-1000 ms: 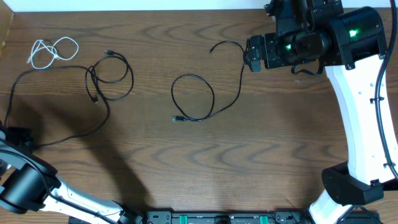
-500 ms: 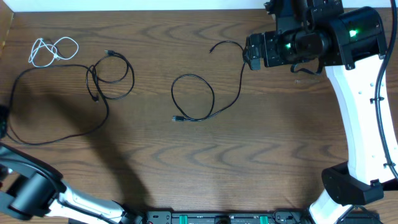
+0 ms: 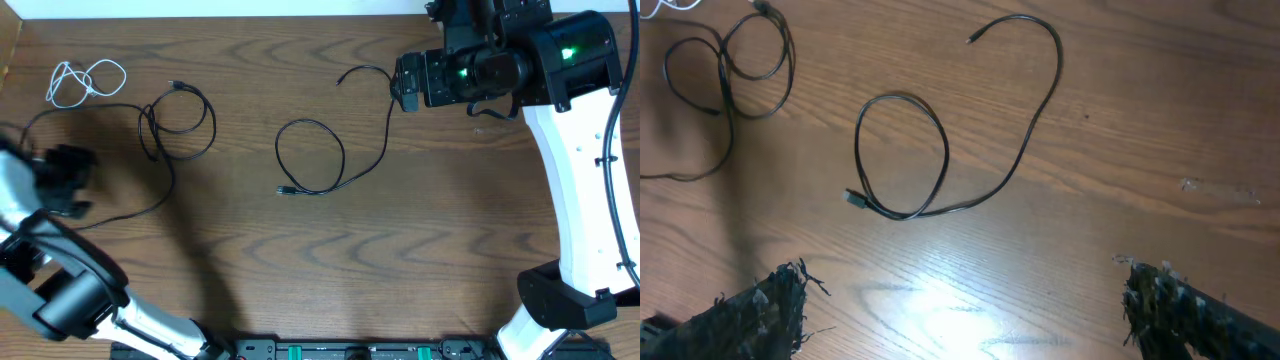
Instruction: Untangle cables
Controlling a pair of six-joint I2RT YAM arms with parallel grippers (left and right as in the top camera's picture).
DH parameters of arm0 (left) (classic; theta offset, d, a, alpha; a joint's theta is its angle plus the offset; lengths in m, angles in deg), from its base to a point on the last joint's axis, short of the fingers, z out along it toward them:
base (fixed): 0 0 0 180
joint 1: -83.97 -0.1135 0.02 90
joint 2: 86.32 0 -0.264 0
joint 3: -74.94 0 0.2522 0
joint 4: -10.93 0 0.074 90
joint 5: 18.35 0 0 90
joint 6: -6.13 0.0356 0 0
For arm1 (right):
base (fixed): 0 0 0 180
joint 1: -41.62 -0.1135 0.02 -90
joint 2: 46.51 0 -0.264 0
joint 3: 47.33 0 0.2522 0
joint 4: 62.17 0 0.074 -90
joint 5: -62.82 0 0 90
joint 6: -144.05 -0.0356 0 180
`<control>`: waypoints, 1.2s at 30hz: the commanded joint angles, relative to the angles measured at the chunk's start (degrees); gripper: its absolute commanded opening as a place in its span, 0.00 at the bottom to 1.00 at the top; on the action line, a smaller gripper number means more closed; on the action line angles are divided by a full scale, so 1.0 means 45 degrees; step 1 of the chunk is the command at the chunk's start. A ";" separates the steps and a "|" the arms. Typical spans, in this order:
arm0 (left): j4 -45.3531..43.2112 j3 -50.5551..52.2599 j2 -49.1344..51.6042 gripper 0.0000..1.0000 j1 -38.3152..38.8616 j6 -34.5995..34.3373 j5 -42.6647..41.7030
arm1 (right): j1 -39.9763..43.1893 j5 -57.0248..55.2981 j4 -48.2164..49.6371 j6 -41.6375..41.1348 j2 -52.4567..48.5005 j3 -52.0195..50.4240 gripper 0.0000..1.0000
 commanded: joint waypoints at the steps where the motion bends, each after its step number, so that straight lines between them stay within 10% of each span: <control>1: 0.0063 0.0962 0.0228 0.82 0.0908 -0.2448 0.1598 | -0.0044 0.0073 -0.0015 0.0160 -0.0015 0.0044 0.99; 19: -0.1569 0.3060 0.0228 0.78 0.1807 -0.3444 0.3109 | -0.0044 0.0078 -0.0107 0.0248 -0.0015 0.0044 0.99; 24: -0.1724 0.3094 0.0228 0.55 0.1812 -0.3439 0.3196 | -0.0039 0.0073 -0.0107 0.0248 -0.0015 0.0044 0.99; 33: -0.2429 0.3915 0.0243 0.52 0.1807 -0.3434 0.3944 | -0.0039 0.0073 -0.0107 0.0243 -0.0015 0.0044 0.99; 36: -0.2720 0.3915 0.0243 0.34 0.1807 -0.3317 0.3949 | -0.0044 0.0073 -0.0107 0.0248 -0.0015 0.0044 0.99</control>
